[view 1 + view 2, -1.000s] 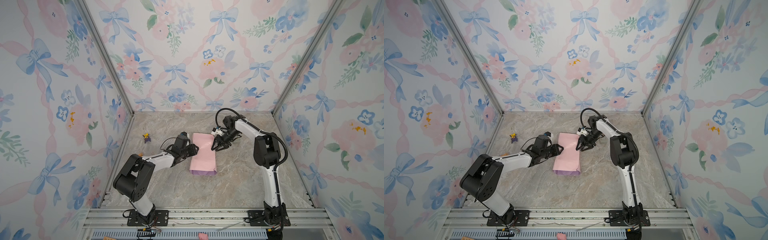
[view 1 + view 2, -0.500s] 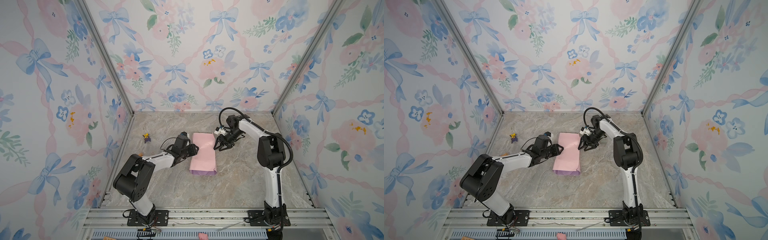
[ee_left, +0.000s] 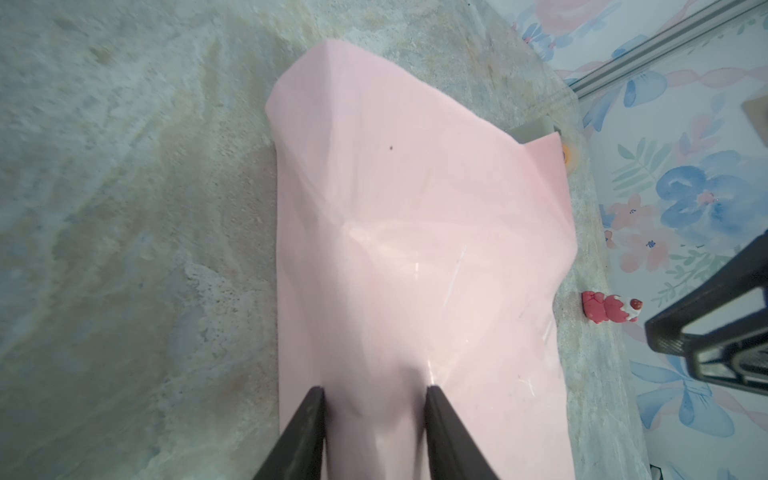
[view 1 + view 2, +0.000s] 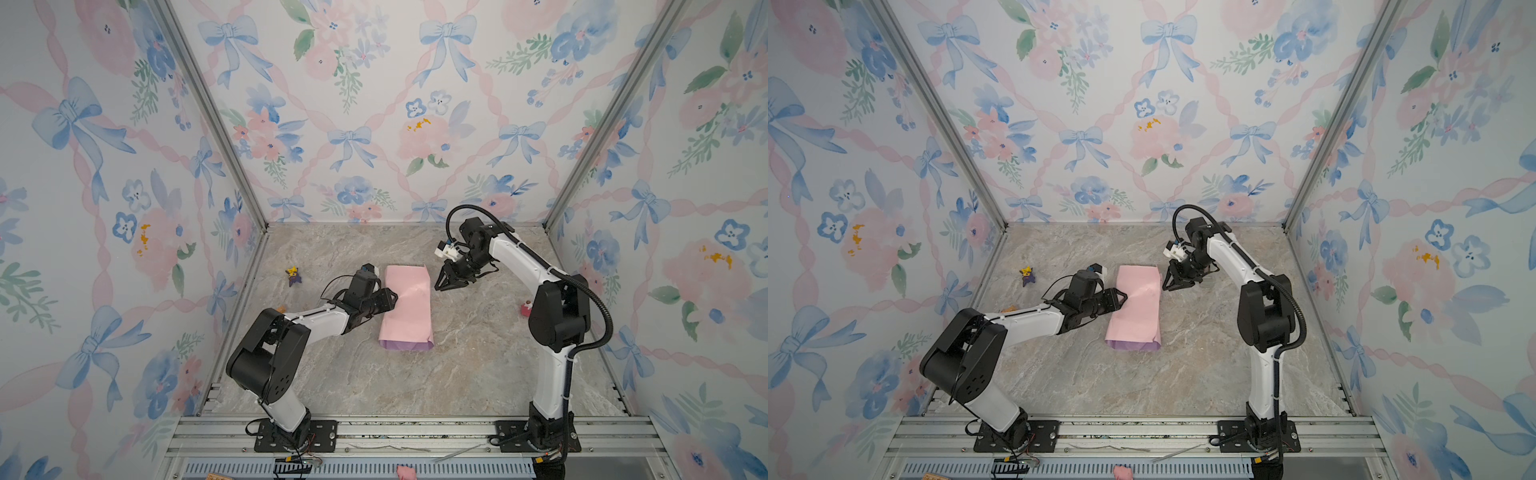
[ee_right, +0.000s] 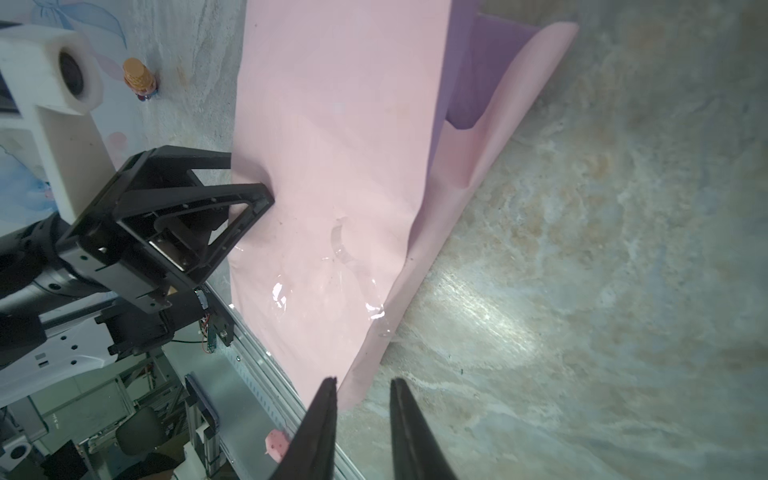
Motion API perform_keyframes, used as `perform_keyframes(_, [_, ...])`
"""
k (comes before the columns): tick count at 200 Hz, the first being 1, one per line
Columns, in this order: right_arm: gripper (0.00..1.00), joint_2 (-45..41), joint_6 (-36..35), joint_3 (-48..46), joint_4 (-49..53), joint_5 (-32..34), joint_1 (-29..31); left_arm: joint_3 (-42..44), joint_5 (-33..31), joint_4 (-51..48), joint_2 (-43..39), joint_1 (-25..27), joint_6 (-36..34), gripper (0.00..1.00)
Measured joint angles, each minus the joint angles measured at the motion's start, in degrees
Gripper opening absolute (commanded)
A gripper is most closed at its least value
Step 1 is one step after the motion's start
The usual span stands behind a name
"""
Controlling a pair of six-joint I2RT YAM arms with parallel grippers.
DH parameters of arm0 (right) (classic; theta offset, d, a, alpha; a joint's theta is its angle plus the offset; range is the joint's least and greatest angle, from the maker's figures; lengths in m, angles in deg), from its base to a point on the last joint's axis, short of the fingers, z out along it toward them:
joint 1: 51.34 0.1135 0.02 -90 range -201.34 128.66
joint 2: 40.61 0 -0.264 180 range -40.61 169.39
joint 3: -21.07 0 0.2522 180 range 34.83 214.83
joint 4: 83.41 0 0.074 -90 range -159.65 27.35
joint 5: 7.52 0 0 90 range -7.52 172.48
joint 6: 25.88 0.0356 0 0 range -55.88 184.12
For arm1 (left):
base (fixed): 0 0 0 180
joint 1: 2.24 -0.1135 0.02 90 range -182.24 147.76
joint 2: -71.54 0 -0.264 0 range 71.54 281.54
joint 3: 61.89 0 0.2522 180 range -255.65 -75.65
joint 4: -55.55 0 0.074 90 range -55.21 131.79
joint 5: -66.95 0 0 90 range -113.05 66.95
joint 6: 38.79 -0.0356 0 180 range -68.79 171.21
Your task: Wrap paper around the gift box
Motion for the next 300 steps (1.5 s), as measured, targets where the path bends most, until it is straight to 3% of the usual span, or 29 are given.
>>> perform_keyframes(90, [0.08,5.4,2.7,1.7,-4.8,2.0,4.6,0.0,-0.2,0.0,0.0,0.0,0.0,0.39])
perform_keyframes(201, [0.09,8.8,4.1,4.1,-6.6,2.2,4.6,-0.1,-0.3,-0.2,-0.1,0.1,0.0,0.39])
perform_keyframes(226, [0.11,9.7,4.7,5.3,-7.1,1.6,4.6,-0.1,-0.3,-0.3,-0.1,0.1,0.0,0.39])
perform_keyframes(300, [0.33,7.5,7.3,3.8,-11.6,1.1,4.6,-0.2,-0.4,-0.4,-0.1,0.1,0.0,0.39])
